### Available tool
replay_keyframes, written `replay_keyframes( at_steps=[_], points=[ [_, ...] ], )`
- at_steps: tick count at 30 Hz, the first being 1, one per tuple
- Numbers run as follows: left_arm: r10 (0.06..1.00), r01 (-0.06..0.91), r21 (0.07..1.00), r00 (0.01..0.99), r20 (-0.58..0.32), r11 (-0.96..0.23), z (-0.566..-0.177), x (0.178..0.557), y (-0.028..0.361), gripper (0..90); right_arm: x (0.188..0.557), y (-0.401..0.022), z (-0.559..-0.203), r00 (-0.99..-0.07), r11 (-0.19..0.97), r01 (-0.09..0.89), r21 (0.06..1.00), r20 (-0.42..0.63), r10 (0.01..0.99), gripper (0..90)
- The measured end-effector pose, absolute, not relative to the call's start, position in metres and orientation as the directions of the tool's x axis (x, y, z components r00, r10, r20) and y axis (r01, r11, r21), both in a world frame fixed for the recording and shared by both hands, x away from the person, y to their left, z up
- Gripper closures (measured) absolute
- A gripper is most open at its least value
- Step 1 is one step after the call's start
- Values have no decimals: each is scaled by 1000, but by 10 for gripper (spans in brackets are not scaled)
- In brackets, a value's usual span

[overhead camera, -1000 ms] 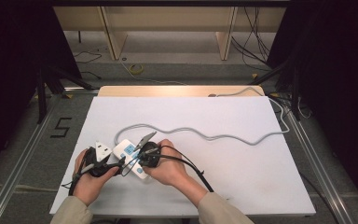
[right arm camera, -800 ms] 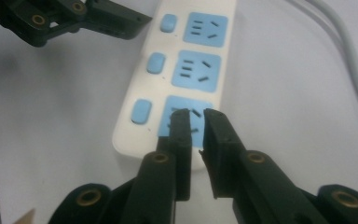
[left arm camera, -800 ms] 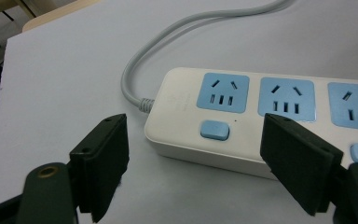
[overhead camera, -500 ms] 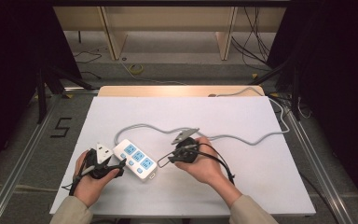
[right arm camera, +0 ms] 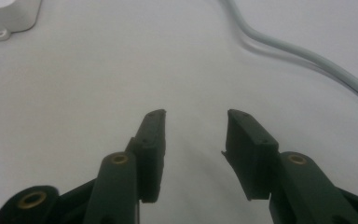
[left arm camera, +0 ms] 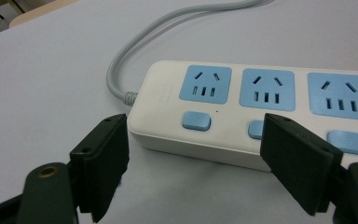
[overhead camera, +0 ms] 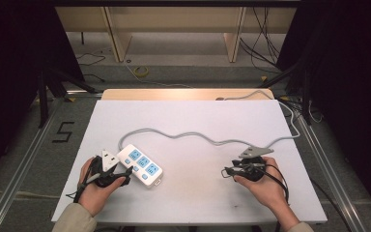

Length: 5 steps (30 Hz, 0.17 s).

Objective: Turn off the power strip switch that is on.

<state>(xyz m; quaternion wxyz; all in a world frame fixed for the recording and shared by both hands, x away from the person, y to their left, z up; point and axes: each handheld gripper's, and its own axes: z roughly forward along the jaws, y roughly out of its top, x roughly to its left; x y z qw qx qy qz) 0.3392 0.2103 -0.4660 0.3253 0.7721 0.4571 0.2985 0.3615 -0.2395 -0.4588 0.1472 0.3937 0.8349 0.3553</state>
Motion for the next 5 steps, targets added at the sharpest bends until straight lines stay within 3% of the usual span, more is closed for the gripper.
replay_keyframes(
  at_steps=[5],
  points=[
    [900,512,776,406,159,-368,-466,338,209,234,353,-257,-461,-628,399,542,740,41,777,539]
  ],
)
